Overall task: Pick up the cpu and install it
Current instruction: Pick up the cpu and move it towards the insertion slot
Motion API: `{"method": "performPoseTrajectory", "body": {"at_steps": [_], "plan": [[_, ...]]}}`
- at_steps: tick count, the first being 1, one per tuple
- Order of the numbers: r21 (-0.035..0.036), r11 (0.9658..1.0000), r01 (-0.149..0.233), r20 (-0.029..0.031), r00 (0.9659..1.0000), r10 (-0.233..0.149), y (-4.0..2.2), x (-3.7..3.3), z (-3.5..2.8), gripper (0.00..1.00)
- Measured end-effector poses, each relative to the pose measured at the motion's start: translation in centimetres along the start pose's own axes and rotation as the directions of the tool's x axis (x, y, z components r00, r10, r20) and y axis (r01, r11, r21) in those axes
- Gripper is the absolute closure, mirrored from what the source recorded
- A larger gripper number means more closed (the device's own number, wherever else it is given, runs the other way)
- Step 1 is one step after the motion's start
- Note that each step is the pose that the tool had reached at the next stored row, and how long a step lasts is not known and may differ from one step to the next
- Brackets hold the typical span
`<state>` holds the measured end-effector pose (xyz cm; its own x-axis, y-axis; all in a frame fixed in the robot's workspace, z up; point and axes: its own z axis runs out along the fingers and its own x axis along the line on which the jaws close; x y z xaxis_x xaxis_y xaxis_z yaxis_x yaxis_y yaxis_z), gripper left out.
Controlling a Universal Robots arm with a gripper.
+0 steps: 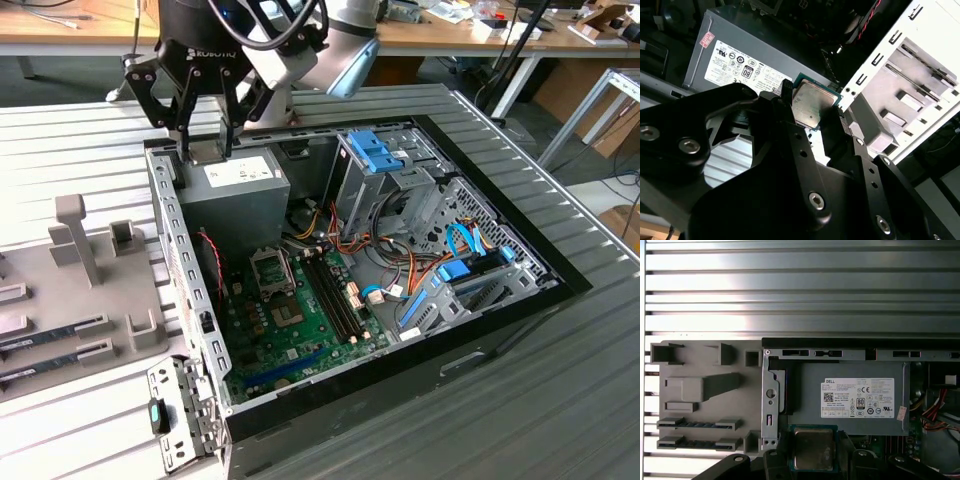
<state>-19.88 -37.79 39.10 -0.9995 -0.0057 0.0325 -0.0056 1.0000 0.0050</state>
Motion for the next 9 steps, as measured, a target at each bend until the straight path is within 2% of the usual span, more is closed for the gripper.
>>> {"method": "performPoseTrajectory", "body": {"at_steps": [9], "plan": [[0.0000, 1.0000, 0.000, 0.0000, 1.0000, 0.000, 0.00, -0.59, 0.03, 0.53]]}}
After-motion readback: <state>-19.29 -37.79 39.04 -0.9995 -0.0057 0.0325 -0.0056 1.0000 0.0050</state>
